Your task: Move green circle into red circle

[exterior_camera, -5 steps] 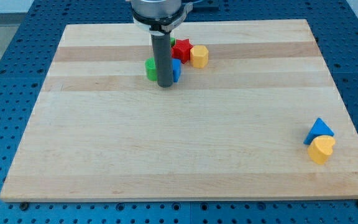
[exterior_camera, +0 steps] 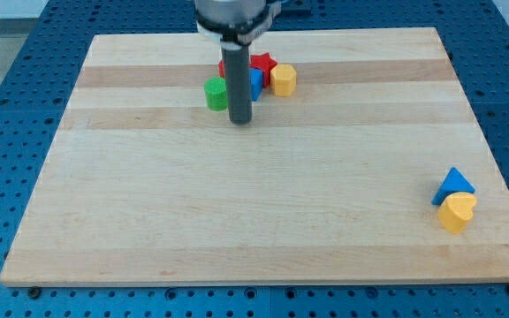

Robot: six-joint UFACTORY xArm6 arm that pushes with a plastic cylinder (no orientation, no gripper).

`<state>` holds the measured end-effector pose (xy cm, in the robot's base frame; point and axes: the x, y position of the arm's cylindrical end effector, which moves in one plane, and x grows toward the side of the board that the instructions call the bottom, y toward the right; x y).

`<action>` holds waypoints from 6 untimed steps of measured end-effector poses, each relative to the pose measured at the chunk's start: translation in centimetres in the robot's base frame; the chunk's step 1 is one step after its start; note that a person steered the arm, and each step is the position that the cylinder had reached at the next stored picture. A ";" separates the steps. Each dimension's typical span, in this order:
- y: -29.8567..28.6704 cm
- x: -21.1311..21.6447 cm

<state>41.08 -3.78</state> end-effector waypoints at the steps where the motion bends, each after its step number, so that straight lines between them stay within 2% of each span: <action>1: -2.4 4.6; 2: -5.2 3.5; 3: -5.4 -1.0; 4: -5.2 -1.9; 5: -4.3 -5.2; 6: -4.2 -6.6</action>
